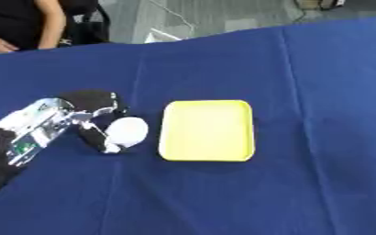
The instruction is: Pick up objects on the table and place them in the box.
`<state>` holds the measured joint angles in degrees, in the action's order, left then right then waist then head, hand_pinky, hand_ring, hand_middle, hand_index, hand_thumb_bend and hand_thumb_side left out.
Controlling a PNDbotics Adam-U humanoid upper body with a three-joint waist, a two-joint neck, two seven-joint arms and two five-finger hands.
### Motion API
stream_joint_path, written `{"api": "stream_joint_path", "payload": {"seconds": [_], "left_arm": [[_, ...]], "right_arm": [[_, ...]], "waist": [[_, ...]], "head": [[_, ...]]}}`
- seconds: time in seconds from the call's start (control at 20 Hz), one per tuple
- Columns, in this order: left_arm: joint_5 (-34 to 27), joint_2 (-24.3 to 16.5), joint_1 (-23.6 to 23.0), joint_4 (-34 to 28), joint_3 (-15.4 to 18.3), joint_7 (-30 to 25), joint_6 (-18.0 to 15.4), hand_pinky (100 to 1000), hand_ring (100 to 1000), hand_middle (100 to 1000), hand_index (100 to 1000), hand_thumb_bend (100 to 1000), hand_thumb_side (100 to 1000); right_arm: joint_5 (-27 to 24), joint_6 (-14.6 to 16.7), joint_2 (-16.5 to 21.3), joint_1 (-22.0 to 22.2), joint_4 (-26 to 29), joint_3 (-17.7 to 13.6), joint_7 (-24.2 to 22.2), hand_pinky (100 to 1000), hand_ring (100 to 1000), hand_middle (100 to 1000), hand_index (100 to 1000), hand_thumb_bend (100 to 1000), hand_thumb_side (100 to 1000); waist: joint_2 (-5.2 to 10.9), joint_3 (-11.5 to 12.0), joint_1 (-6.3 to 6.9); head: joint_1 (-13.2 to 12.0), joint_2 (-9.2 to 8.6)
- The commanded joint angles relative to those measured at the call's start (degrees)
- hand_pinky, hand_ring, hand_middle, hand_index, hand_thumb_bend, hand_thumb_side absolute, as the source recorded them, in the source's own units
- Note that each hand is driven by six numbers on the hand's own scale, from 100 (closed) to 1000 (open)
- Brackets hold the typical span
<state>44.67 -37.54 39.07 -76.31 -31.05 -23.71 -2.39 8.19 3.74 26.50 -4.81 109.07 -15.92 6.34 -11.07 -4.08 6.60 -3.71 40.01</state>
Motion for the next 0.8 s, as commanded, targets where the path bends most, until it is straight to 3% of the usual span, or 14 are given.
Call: {"api": "stream_joint_path", "payload": {"seconds": [0.05, 0.2, 0.4, 0.8], "left_arm": [[-1.92, -1.15, 0.54, -0.17, 0.83, -0.17, 0.84, 857, 664, 525, 630, 349, 428], [-6.70, -1.88, 0.56, -1.69, 1.87, -0.51, 2.85, 866, 636, 511, 628, 244, 439], [-13.80, -3.30, 0.81, -6.38, 3.40, -0.60, 6.88, 868, 616, 502, 626, 194, 438], [-17.93, -3.87, 0.42, -10.14, 4.59, -0.25, 10.62, 870, 605, 496, 625, 170, 449]], "right_arm": [[-0.18, 0.05, 0.95, -0.26, 0.68, -0.28, 0.03, 676, 710, 859, 952, 393, 767], [-0.17, 0.03, 0.95, -0.24, 0.63, -0.34, 0.07, 676, 710, 859, 952, 393, 767], [-0.19, 0.06, 0.96, -0.20, 0.62, -0.32, 0.04, 676, 710, 859, 952, 392, 767], [-0.20, 0.08, 0.92, -0.28, 0.63, -0.30, -0.04, 677, 710, 859, 952, 393, 767]], "waist": [[0.66, 0.00, -0.51], [0.67, 0.09, -0.53], [0.75, 0.19, -0.54], [0.69, 0.13, -0.53]], "head": [[-0.50, -0.79], [-0.46, -0.80], [-0.48, -0.89], [-0.38, -0.99]]}}
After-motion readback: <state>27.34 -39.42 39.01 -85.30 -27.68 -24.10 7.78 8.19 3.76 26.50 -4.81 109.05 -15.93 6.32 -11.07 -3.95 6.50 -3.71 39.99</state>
